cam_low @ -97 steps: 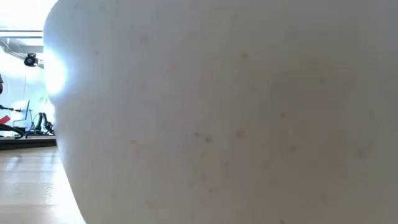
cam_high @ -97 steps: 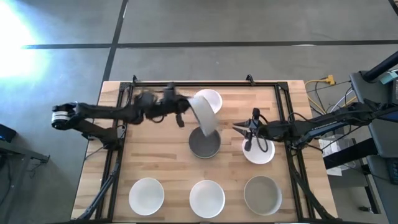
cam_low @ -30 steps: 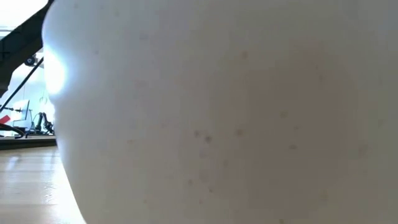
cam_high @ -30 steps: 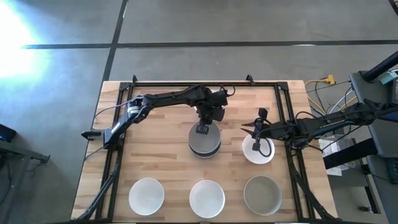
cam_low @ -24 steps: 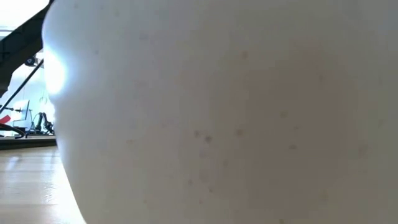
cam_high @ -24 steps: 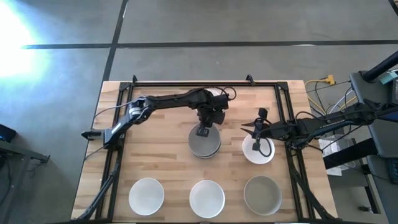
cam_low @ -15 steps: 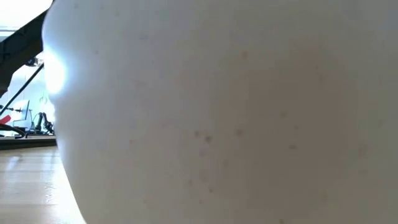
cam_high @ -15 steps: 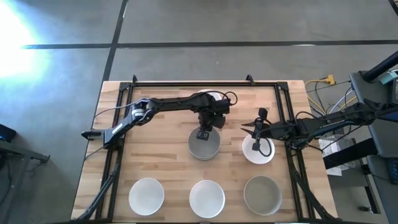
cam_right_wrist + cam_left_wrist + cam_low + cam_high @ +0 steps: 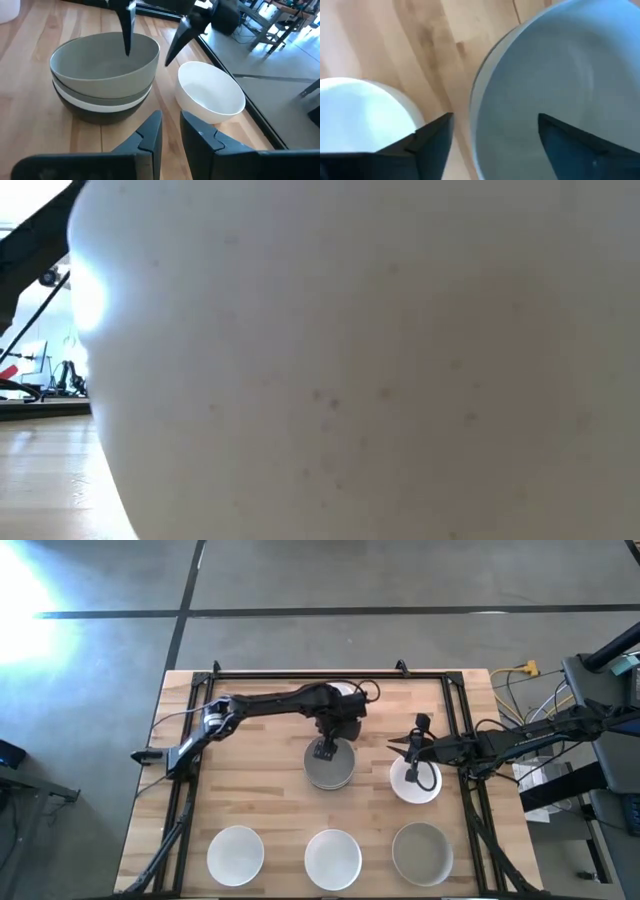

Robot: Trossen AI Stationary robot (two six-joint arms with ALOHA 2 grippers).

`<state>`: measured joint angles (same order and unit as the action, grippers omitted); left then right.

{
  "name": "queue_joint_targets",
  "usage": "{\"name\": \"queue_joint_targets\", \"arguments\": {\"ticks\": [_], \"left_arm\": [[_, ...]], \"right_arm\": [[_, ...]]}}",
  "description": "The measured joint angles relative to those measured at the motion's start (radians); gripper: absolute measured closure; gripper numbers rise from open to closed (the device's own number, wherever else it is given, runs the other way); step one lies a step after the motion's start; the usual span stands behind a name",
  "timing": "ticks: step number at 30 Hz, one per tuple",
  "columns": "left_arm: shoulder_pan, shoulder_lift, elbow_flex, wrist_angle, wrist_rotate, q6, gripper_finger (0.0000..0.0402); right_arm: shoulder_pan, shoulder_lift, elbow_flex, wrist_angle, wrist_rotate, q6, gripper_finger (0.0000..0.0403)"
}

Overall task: Nest bowls inside each other
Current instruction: Stack the brown bowl on top of the dark gray bowl

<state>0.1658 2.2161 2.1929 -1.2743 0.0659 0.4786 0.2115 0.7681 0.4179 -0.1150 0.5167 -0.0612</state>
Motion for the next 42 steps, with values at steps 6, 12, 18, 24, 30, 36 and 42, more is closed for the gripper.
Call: {"name": "queue_joint_targets", "arguments": {"ticks": [6,12,18,24,30,36,42], "left_arm": [[-0.002,-0.057,0.0,-0.001,-0.078,-0.017,0.0096],[0.003,-0.173,-0.066,-0.001,-0.084,-0.136,0.0095],[-0.014,-0.437,-0.475,0.298,-0.062,-0.231,0.0095],[-0.037,-0.795,-1.031,0.853,-0.062,-0.361,0.0095],[-0.058,-1.083,-1.468,1.517,-0.073,-0.447,0.0095],[-0.071,-1.247,-1.747,1.923,-0.074,-0.449,0.0095],[-0.07,-1.327,-1.857,1.99,-0.074,-0.468,0.0095]], "right_arm": [[0.0,0.0,0.0,0.002,0.0,0.011,0.0339],[-0.001,0.036,-0.065,0.28,-0.022,-0.011,0.0339],[-0.003,0.141,-0.155,0.653,-0.182,-0.078,0.0339],[-0.055,0.285,-0.175,0.913,-0.188,-0.008,0.0339],[-0.186,0.498,-0.126,1.022,-0.329,0.093,0.0339],[-0.288,0.713,0.007,1.065,-0.43,0.117,0.0339],[-0.367,0.854,0.11,1.064,-0.497,0.141,0.0339]]}}
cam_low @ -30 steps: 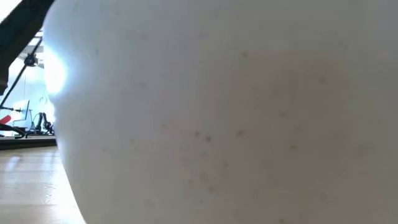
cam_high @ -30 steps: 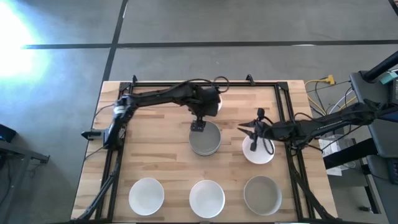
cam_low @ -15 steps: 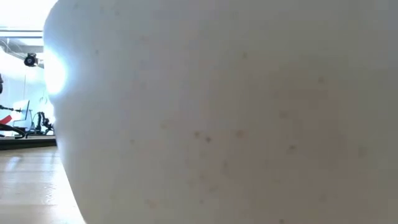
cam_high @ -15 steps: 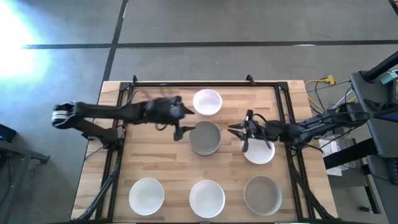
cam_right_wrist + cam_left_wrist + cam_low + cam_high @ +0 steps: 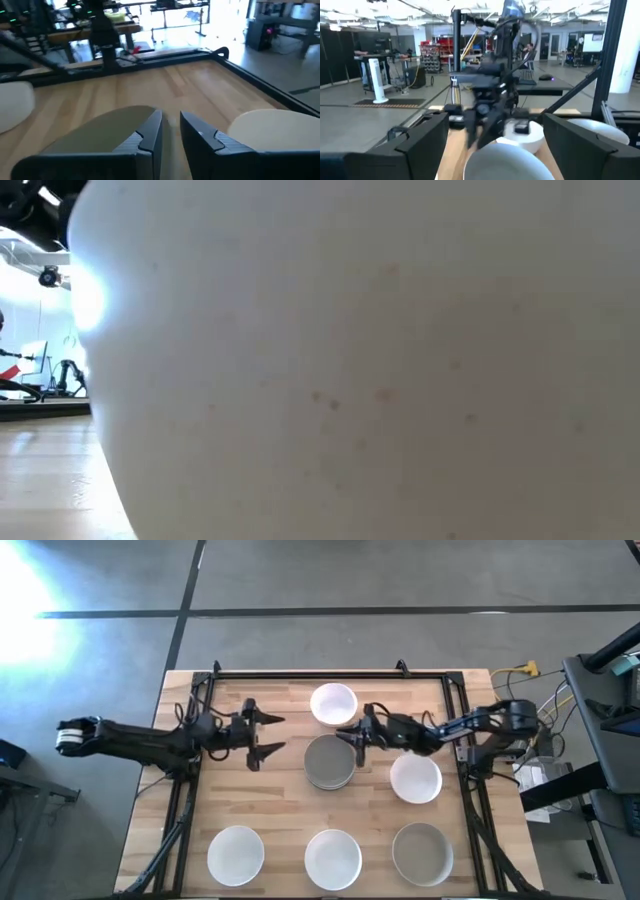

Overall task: Nest bowls inside each other
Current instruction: Stack the brown bowl on top of the dark gray bowl, then stack the white bowl on top of the brown bowl

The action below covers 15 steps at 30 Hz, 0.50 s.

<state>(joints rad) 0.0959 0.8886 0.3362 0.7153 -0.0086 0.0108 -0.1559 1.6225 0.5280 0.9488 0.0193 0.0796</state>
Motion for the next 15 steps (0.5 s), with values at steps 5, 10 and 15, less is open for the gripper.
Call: {"name": "queue_joint_targets", "arguments": {"ticks": [5,10,15], "left_arm": [[-0.001,-0.022,-0.003,-0.001,0.007,-0.005,0.0095],[-0.001,-0.019,-0.003,-0.046,0.011,-0.005,0.0095],[0.0,-0.012,-0.003,-0.051,0.013,-0.004,0.0095]], "right_arm": [[-0.046,0.066,0.041,-0.026,-0.079,0.055,0.0339],[-0.049,0.058,0.041,-0.032,-0.082,0.06,0.0339],[-0.034,-0.05,0.024,-0.107,-0.082,0.048,0.0339]]}}
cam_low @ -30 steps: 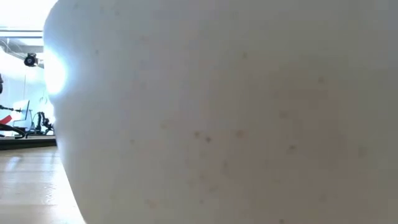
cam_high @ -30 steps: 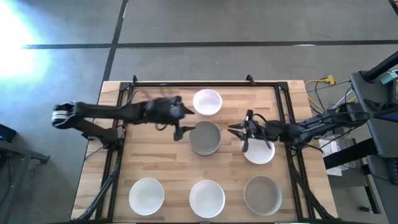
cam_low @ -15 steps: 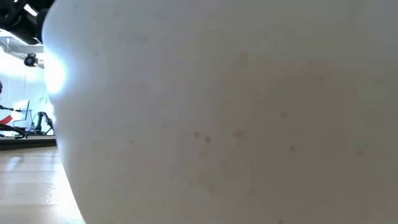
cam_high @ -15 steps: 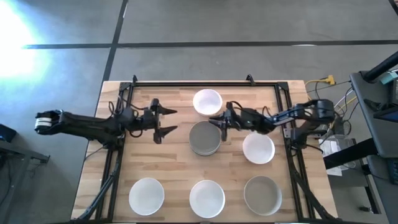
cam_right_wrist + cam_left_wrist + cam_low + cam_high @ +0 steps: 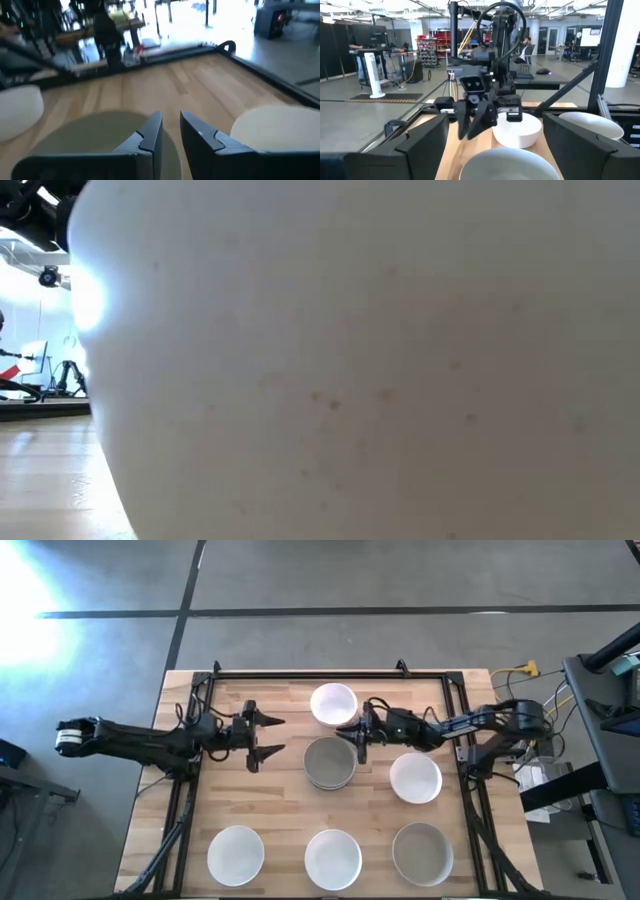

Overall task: Nest bowls inside each other
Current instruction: Stack the white bowl on top of the brown bowl

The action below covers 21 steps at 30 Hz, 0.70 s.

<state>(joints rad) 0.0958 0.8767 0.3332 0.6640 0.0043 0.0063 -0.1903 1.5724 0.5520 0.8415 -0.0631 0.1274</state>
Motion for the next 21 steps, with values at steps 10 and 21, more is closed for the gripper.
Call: {"name": "queue_joint_targets", "arguments": {"ticks": [10,21], "left_arm": [[0.001,0.026,0.0,-0.001,0.0,0.015,0.0095],[0.001,0.044,0.012,0.01,-0.001,0.033,0.0095]], "right_arm": [[0.116,-0.416,-0.004,-0.859,-0.008,-0.031,0.0339],[0.164,-0.844,0.049,-1.621,0.188,0.254,0.0339]]}}
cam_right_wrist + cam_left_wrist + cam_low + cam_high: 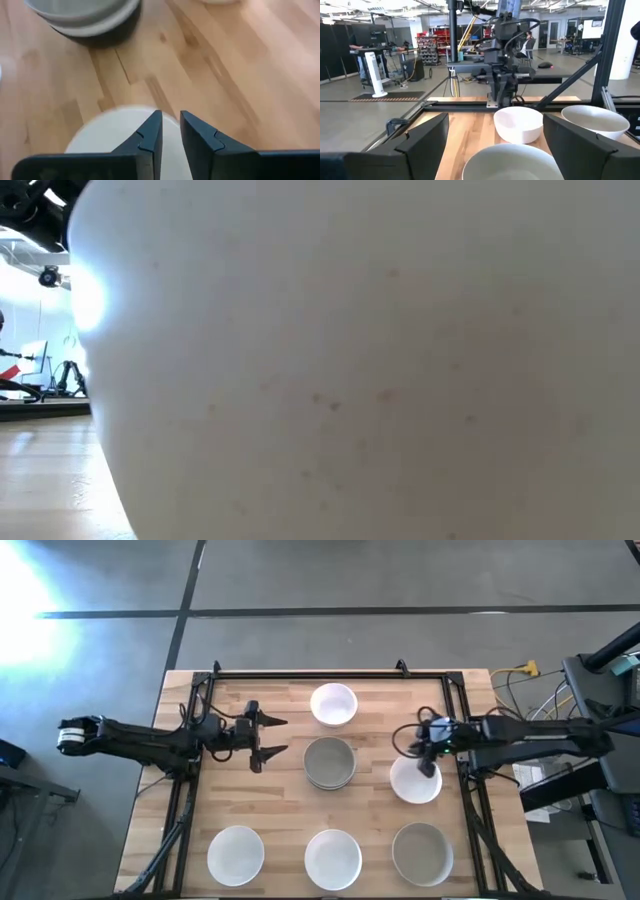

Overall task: Nest bowls inside each other
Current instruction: Stack the white bowl on top of the brown bowl

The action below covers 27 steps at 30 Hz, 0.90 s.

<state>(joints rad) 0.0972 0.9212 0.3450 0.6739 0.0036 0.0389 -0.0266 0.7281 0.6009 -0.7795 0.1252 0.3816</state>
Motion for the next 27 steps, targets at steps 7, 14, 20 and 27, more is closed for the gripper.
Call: {"name": "queue_joint_targets", "arguments": {"ticks": [7,14,20,27], "left_arm": [[0.001,0.004,0.0,0.0,0.0,-0.005,0.0095],[0.001,0.008,0.006,-0.001,-0.001,-0.006,0.0095],[0.0,0.008,0.012,-0.001,0.0,-0.032,0.0095],[-0.001,0.007,0.013,-0.001,0.0,-0.034,0.0095]], "right_arm": [[0.013,-0.04,0.033,-0.308,0.007,0.257,0.0315],[0.011,0.047,0.034,-0.288,0.007,0.417,0.0278],[0.011,0.189,0.034,-0.317,0.007,0.471,0.0269],[0.011,0.339,0.034,-0.316,0.007,0.456,0.0268]]}}
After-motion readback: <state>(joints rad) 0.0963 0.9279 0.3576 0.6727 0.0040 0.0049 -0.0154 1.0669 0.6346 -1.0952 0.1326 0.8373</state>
